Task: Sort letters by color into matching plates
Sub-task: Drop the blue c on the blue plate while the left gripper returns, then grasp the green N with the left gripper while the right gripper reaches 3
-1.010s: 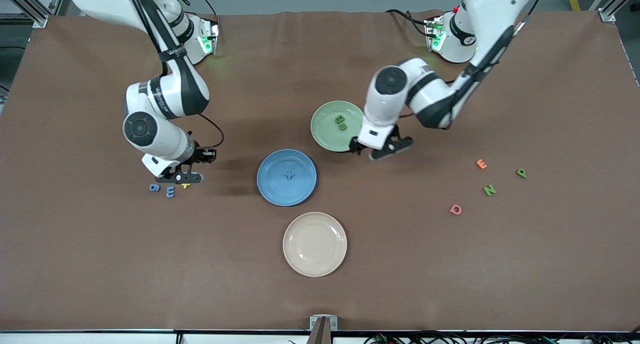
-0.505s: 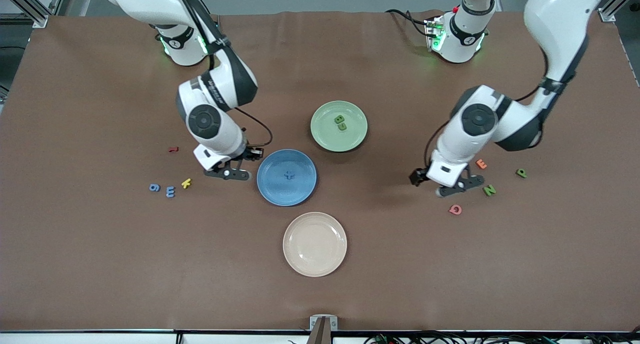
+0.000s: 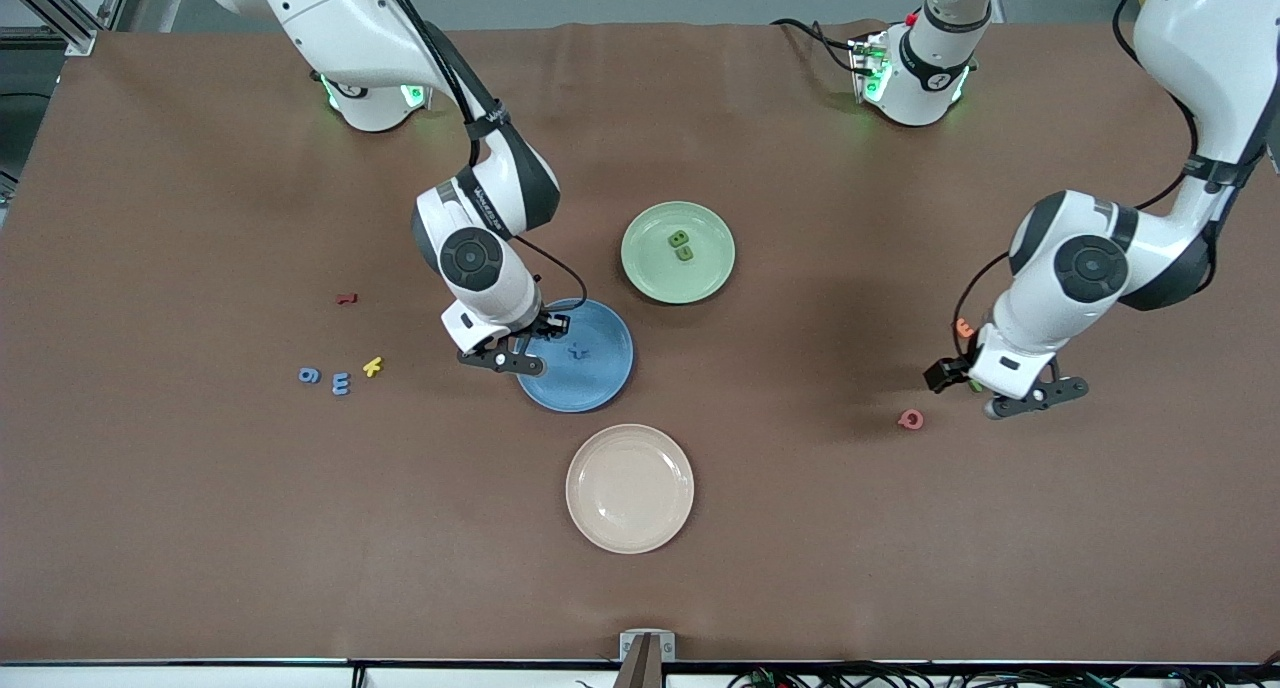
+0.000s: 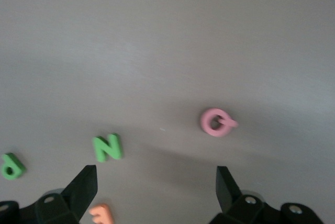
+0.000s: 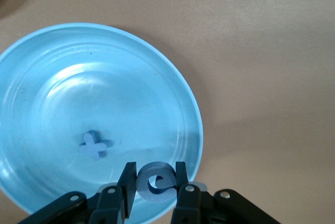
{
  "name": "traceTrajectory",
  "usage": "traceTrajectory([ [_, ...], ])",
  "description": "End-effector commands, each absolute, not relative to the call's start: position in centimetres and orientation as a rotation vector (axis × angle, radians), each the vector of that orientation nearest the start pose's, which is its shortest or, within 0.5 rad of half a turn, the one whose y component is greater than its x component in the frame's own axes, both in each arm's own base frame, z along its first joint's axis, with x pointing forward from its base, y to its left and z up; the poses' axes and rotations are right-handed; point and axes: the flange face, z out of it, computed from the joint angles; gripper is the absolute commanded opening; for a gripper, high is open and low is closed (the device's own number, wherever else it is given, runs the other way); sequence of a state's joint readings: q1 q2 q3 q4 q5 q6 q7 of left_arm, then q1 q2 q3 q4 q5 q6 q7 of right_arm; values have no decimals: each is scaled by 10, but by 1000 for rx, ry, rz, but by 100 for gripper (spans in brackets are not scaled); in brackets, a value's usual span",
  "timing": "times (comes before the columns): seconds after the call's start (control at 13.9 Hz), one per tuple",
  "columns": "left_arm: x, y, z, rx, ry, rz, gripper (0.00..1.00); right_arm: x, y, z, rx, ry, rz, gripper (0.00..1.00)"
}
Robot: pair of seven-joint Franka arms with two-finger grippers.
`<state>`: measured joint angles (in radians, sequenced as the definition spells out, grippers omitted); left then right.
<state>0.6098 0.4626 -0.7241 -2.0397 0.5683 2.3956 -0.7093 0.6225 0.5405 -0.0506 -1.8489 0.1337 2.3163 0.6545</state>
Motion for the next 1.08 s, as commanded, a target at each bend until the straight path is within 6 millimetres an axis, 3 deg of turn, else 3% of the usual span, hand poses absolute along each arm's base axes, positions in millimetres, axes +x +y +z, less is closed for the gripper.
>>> traceTrajectory([
  [0.0, 597, -24, 261, -3064, -409, -157, 100, 539, 354, 218, -3103, 290, 132, 21],
  [0.51, 591, 11, 242, -3072, -509, -114, 93, 538, 361, 198, -3103, 291, 116, 22],
  [0.87, 589, 12, 224, -3094, -546, -76, 88, 529, 371, 197, -3111, 289, 132, 25],
  [1.01, 588, 15, 219, -3096, -553, -70, 87, 523, 379, 196, -3113, 303, 137, 31],
])
